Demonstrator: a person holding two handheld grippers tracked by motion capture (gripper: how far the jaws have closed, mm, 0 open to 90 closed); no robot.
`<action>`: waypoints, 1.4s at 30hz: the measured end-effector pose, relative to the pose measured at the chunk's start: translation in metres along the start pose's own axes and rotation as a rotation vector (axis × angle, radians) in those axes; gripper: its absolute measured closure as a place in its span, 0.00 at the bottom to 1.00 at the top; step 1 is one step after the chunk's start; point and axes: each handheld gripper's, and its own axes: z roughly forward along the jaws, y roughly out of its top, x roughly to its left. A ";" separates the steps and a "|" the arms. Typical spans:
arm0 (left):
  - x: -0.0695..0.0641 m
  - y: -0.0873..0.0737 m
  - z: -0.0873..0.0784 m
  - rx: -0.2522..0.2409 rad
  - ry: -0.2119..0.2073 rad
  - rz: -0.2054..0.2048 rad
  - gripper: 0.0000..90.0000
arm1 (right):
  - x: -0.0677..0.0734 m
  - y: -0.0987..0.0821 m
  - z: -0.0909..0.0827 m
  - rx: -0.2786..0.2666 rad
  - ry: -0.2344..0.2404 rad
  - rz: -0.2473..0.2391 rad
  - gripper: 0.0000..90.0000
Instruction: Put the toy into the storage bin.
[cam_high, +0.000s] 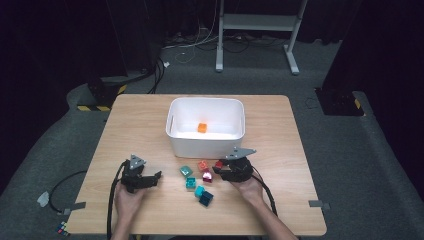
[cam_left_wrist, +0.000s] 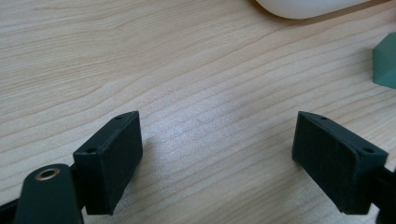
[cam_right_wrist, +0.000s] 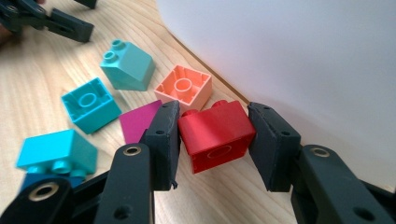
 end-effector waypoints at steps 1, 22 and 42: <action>0.000 0.000 0.000 0.000 0.000 0.000 0.18 | -0.001 0.000 -0.002 -0.003 0.003 0.002 0.62; 0.000 0.000 0.000 0.000 0.000 0.000 0.18 | -0.006 0.019 -0.050 -0.053 0.023 -0.005 0.62; 0.000 0.000 0.000 0.000 0.000 0.000 0.18 | -0.009 0.068 -0.100 -0.122 0.029 -0.038 0.62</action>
